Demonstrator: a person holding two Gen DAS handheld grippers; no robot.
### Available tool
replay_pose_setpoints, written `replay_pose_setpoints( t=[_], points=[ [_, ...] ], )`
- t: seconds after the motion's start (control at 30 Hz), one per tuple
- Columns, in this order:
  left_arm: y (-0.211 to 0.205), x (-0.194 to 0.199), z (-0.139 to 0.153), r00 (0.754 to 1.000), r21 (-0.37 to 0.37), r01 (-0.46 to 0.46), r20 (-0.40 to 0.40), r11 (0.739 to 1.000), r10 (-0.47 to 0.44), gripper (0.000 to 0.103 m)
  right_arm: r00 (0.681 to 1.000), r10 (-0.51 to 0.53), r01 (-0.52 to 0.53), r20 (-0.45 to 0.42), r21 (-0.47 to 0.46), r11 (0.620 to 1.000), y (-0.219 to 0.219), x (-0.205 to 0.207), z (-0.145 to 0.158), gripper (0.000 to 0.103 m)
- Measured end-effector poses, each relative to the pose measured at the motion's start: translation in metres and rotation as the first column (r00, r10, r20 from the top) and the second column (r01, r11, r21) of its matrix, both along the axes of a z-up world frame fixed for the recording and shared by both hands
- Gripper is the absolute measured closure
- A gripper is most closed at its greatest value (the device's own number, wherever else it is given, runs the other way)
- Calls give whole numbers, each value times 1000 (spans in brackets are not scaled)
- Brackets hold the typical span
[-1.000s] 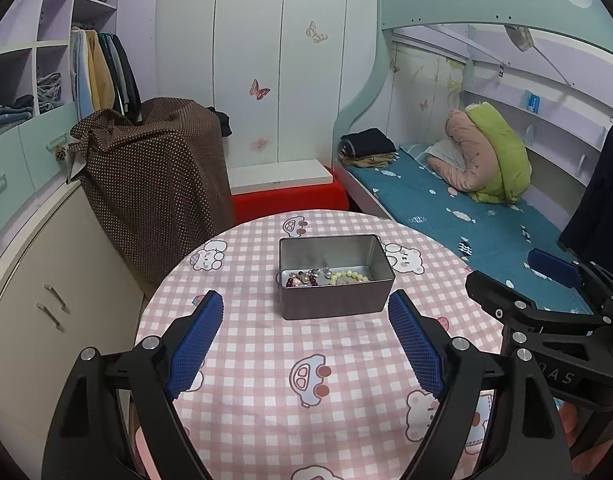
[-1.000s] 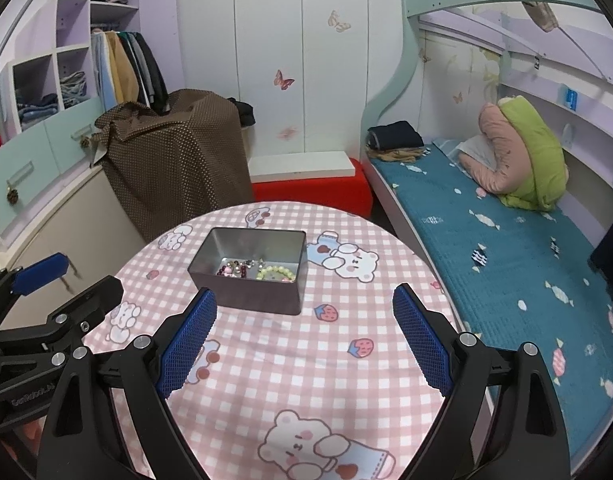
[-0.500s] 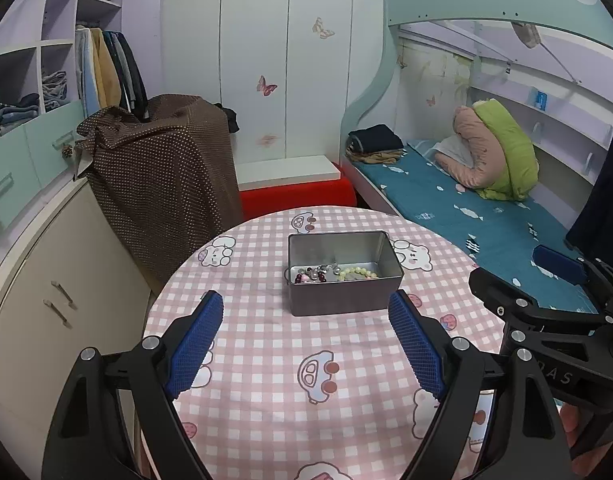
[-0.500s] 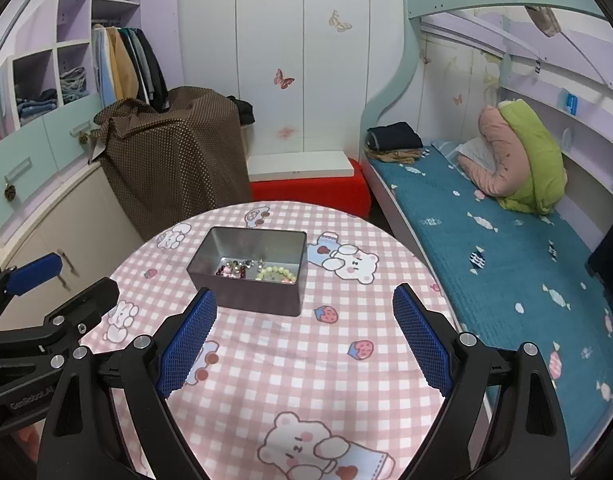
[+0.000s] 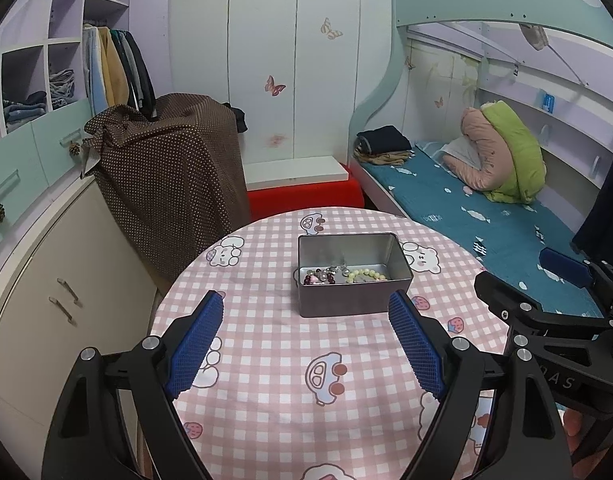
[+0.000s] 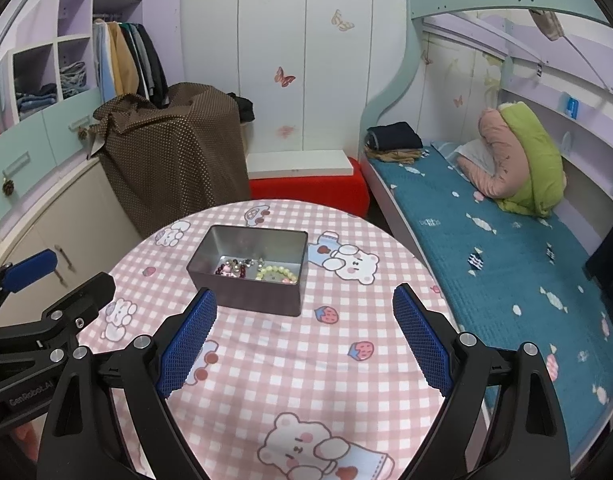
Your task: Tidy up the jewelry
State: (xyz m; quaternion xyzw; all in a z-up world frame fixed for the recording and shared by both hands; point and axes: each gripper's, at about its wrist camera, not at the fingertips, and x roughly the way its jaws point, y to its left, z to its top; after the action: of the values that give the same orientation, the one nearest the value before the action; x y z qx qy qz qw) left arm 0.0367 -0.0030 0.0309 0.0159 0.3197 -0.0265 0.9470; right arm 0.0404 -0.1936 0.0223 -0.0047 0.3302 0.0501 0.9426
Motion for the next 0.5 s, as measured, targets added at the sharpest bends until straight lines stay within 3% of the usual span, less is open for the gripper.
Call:
replay_pose_setpoints(
  t=[0.5],
  points=[
    [0, 0, 5, 1000, 0, 10, 10, 1000, -10, 21, 1000, -2, 2, -1, -2, 1000, 3, 0, 2, 16]
  ],
)
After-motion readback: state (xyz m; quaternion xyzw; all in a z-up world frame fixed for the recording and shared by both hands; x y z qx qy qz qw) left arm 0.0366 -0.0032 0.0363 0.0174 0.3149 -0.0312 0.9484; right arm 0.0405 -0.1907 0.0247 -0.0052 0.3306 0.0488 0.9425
